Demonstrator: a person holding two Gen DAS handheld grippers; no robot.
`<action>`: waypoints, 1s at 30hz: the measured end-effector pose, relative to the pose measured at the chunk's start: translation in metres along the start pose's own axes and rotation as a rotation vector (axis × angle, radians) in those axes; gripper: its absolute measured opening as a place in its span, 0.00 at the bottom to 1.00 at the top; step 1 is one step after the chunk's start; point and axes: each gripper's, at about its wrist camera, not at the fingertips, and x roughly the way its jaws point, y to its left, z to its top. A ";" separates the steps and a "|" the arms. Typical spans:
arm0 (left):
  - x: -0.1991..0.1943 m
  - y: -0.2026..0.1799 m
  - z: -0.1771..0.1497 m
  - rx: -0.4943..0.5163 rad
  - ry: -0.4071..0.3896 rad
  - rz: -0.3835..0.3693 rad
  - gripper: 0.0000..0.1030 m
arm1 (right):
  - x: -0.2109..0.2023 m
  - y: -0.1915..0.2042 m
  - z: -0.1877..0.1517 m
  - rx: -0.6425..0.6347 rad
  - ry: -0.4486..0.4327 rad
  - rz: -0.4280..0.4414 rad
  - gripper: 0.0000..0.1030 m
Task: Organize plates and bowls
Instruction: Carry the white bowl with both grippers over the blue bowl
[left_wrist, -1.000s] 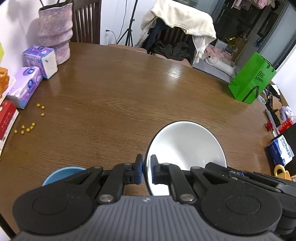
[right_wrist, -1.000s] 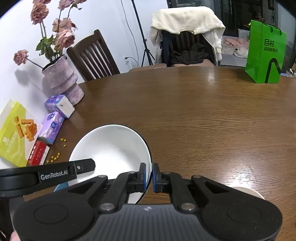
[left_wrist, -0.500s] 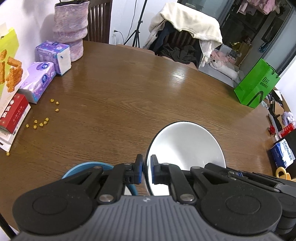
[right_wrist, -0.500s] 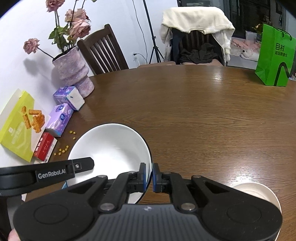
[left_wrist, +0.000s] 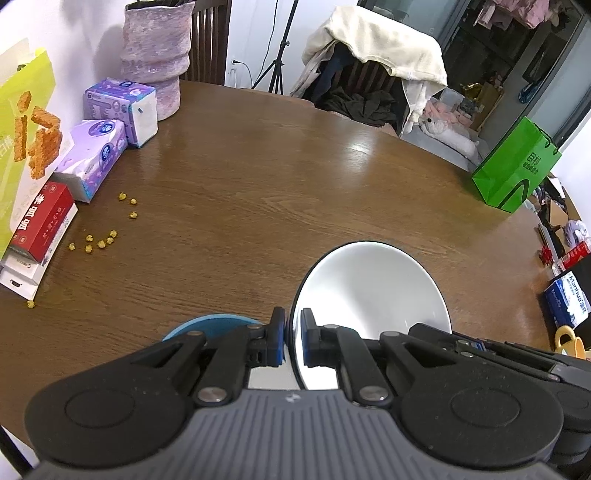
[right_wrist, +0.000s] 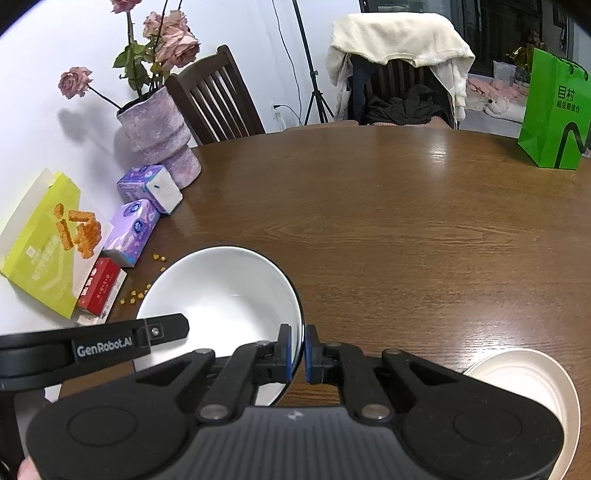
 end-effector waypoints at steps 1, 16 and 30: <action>-0.001 0.003 -0.001 0.001 0.001 0.000 0.09 | 0.000 0.002 -0.001 0.001 0.000 0.000 0.07; -0.005 0.031 -0.009 0.013 0.021 0.004 0.09 | 0.006 0.030 -0.019 0.014 0.008 -0.003 0.07; 0.000 0.054 -0.015 0.015 0.046 -0.003 0.09 | 0.017 0.047 -0.033 0.030 0.032 -0.007 0.07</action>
